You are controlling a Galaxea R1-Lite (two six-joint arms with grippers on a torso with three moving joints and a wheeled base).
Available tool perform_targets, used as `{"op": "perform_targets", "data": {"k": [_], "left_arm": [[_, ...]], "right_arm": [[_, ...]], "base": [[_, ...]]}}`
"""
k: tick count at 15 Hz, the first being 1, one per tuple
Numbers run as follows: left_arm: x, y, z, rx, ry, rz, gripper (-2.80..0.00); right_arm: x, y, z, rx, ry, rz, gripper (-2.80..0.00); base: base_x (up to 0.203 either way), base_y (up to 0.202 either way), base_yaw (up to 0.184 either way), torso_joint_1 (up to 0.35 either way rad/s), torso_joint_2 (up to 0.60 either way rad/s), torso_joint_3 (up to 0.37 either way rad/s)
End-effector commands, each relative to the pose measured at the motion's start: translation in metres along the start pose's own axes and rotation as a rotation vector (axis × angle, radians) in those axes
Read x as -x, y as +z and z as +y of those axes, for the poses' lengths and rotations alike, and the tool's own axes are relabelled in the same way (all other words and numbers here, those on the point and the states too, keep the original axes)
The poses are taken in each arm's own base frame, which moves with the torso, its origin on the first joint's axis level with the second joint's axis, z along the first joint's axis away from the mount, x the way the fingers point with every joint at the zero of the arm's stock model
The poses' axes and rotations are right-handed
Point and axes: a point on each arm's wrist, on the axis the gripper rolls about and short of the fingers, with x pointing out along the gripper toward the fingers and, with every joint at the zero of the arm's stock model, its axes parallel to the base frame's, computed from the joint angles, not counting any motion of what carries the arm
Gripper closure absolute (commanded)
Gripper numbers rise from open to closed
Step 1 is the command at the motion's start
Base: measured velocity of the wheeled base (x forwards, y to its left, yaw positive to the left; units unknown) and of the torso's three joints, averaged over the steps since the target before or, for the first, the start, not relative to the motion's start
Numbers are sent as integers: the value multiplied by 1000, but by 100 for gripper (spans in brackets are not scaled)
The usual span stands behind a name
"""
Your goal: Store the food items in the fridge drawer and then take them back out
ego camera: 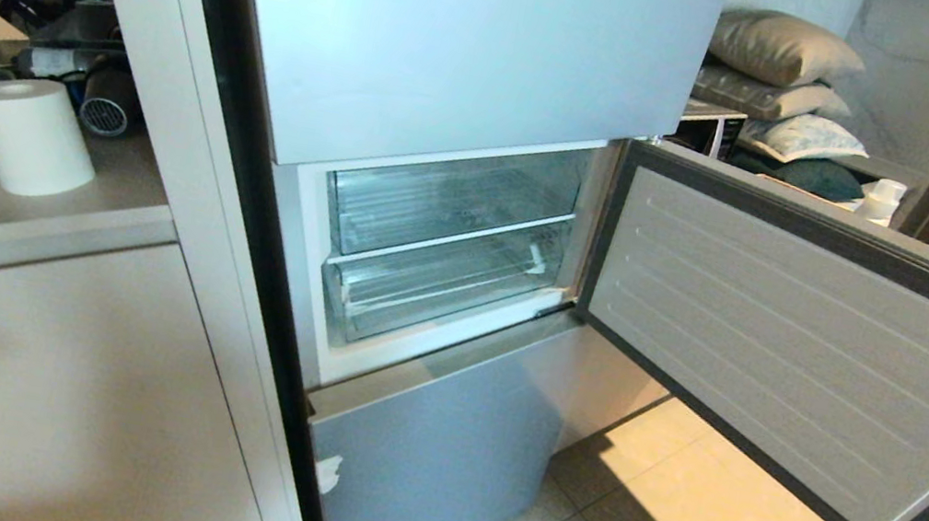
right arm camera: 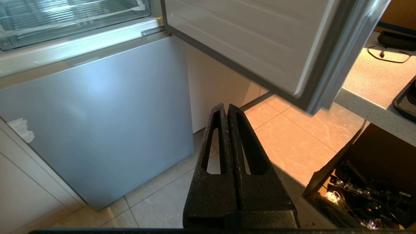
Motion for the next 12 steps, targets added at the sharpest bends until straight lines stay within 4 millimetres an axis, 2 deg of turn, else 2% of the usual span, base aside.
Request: {"op": "perform_targets", "data": {"k": [1,3,6,12], "left_arm": [[15,-20,6,3,123,-22,0],[22,-37,6,-4,123,2,0],[29,-53,1,-109,-68,-23,0],[35,-59,0,-85,-37,-89,0]], "right_arm": [[0,0,0,0,-1,0,0],[0,0,0,0,-1,0,0],[0,0,0,0,0,-1,0],[0,0,0,-2,0,-2,0]], "base": [[0,0,0,0,0,0],[0,0,0,0,0,0],[0,0,0,0,0,0],[0,0,0,0,0,0]]}}
